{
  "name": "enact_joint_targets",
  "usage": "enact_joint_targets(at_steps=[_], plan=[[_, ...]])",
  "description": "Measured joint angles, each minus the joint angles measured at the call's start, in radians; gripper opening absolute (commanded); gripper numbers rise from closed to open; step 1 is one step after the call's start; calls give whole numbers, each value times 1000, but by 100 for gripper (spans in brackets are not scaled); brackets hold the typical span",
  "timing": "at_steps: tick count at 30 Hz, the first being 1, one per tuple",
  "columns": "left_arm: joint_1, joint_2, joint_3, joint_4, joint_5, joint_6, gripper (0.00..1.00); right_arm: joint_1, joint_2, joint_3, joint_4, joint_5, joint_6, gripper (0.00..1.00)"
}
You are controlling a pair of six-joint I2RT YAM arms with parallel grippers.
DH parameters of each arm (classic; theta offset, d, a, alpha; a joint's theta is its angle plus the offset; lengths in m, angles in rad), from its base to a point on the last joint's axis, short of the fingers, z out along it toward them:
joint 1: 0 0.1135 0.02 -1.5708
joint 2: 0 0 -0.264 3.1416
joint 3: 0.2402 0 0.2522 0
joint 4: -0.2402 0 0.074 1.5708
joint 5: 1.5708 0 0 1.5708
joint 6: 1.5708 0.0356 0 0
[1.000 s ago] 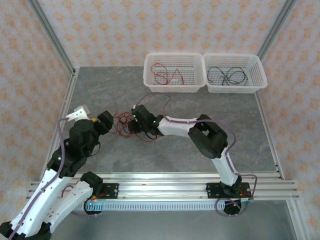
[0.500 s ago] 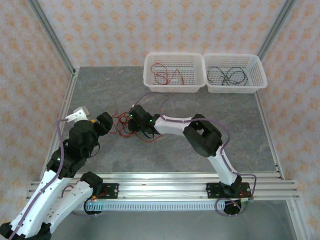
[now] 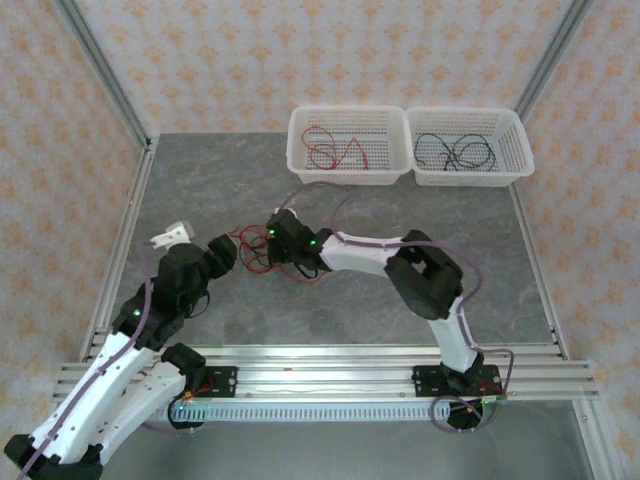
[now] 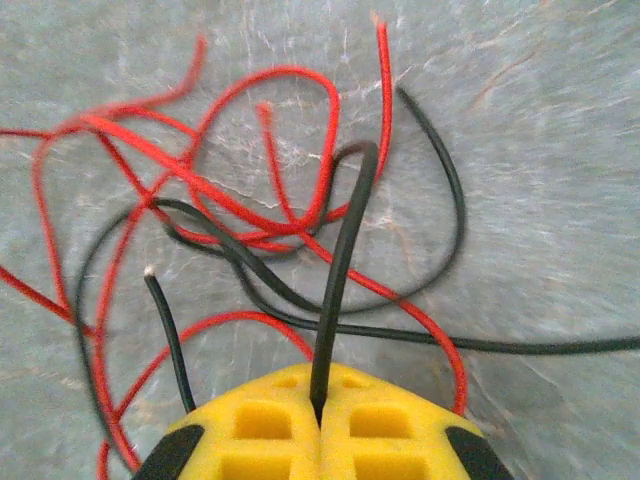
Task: Untangle the cables
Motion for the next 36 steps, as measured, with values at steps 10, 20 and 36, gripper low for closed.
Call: enact_joint_targets(at_steps=[10,20,36], plan=[[0,166,-115,170,77,-29,76,-11,-259,-238,89,7,-5,0],[-127,383,-121,375,115,-72,76,-60,-354,-436,106,10,36,3],[-223,586,13,410,40,-103,76,-109,-408,-507,-45,184,80,35]])
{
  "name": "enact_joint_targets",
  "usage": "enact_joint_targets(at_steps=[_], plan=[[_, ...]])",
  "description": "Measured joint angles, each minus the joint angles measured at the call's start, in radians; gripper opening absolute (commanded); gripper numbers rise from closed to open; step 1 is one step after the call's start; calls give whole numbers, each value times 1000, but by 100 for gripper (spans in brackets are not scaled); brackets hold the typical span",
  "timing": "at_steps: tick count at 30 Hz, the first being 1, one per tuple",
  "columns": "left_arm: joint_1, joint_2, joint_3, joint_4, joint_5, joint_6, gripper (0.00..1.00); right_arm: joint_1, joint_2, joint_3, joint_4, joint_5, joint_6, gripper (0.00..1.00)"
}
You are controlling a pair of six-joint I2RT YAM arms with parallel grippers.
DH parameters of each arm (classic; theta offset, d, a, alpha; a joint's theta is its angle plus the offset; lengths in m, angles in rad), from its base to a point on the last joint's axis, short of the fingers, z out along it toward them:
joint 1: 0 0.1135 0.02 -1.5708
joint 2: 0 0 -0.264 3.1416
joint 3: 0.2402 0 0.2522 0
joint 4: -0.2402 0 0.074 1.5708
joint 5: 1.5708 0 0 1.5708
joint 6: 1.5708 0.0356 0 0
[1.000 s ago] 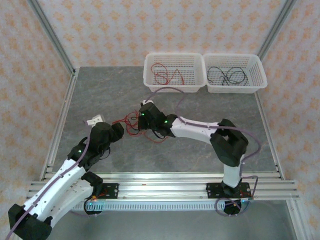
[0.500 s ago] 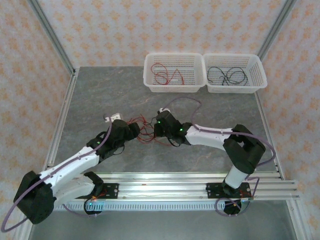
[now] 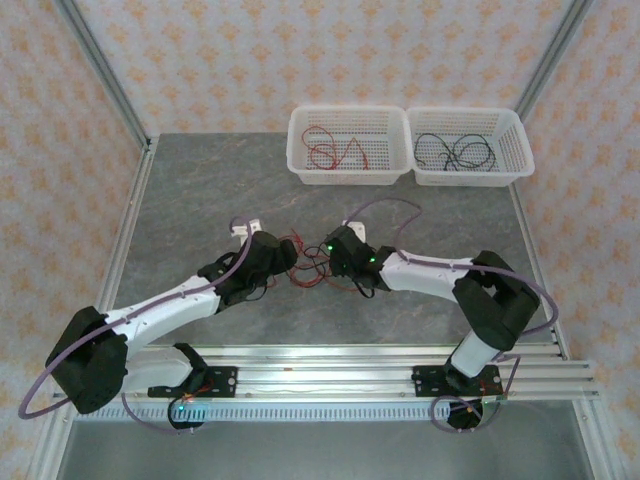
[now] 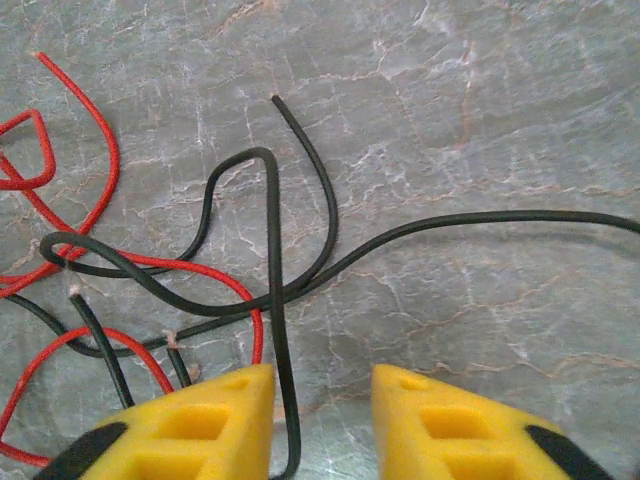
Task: Untangle the cables
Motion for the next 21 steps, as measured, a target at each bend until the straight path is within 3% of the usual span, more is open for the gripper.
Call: enact_joint_targets(at_steps=[4,12,21], plan=[[0,26,64,0,-13,9,76,0,-58,1,-24,3,-16,45],[0,19,122,-34,-55,35,76,9,-51,112,-76,-58,-115,46],[0,-217,125,-190,-139,41,77,50,116,283,-69,-139,-434,47]])
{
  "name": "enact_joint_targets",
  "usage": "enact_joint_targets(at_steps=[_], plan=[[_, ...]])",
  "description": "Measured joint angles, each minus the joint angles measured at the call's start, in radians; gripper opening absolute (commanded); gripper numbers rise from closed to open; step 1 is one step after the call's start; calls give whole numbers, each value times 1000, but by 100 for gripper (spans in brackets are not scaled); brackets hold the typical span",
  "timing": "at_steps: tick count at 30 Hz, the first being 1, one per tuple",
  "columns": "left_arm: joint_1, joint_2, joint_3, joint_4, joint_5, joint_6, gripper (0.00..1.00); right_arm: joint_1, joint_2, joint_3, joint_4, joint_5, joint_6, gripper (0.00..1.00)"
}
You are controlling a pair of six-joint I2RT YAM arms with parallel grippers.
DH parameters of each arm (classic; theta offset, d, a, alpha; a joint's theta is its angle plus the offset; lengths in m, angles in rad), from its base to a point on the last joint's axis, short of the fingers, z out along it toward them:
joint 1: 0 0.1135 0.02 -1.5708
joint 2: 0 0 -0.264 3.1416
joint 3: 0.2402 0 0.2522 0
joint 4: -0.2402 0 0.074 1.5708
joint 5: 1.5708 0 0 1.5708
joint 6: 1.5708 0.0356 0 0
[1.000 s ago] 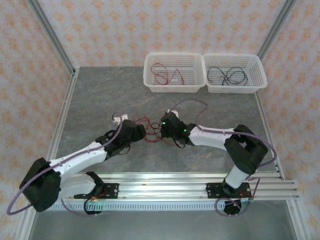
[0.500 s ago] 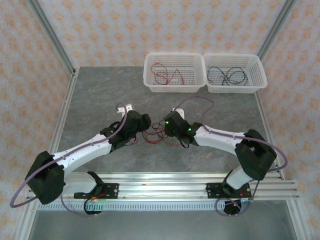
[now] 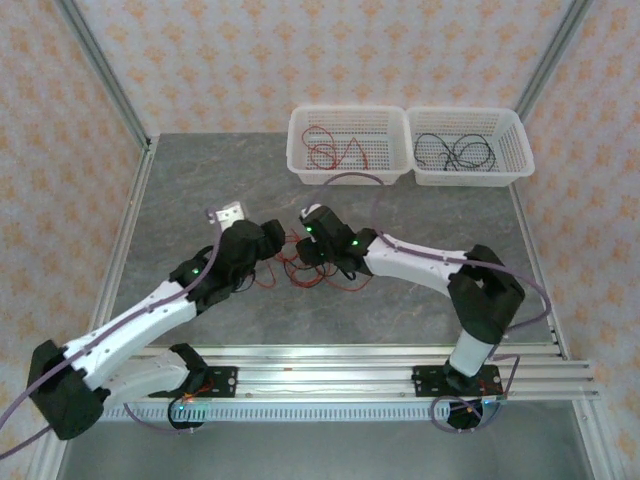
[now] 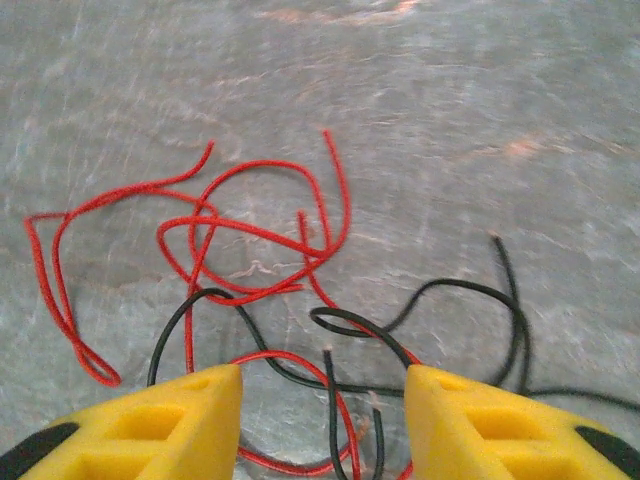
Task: Untangle the cables
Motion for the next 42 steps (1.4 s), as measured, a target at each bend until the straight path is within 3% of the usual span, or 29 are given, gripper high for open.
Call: enact_joint_targets(at_steps=[8,17,20,26,33,42], plan=[[1,-191,2,-151,-75,-2,78,4,156,127,-12,39,-272,46],[1,-226,-8,-190,-90,-12,78,8,301,296,-45,43,-398,39],[1,-225,-18,-193,-89,-13,78,8,348,331,-62,46,-416,33],[1,-226,-21,-194,-86,-19,78,8,396,377,-83,44,-425,7],[1,-225,-35,-190,-80,-21,78,11,351,370,-53,39,-341,2],[1,-131,-128,-118,-16,-31,78,-28,-6,104,140,-32,-48,2]])
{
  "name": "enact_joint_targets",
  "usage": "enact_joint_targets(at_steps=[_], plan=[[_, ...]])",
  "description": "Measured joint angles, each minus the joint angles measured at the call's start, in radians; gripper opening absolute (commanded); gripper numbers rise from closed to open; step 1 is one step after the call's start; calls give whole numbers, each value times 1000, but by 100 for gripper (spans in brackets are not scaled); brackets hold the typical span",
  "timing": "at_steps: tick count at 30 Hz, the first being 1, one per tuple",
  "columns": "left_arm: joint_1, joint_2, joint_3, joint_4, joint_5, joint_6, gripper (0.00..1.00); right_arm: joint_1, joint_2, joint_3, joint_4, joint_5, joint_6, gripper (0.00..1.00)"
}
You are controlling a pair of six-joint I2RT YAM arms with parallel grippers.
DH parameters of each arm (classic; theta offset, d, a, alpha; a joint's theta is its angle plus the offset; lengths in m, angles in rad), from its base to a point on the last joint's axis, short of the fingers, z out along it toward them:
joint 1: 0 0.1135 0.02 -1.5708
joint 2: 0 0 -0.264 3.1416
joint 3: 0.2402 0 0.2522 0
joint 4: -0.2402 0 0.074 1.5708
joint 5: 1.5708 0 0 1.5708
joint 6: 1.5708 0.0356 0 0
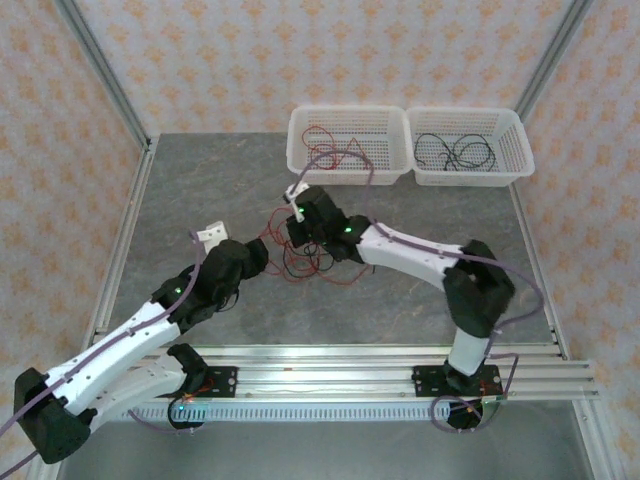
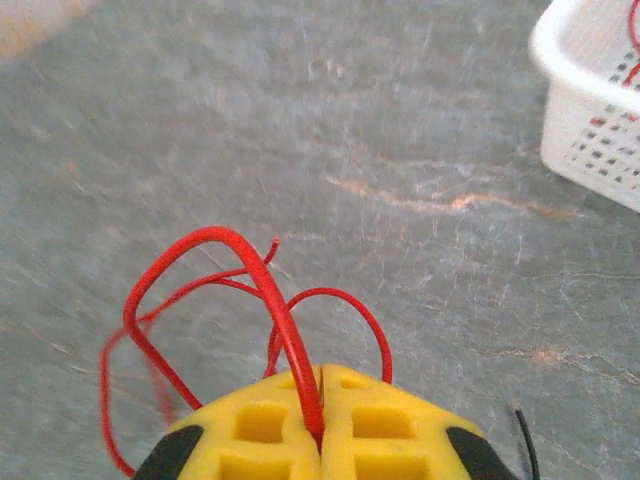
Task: Untangle the cables
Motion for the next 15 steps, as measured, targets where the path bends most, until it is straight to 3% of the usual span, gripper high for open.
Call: enact_joint_targets(at_steps=[7,15], plan=[[0,69,-23,106,37,26,78,-53,-128,-120,97,-131,190,2],[-1,151,-16,336,149,171,79,-58,-167,-147,132,-277,372,0]])
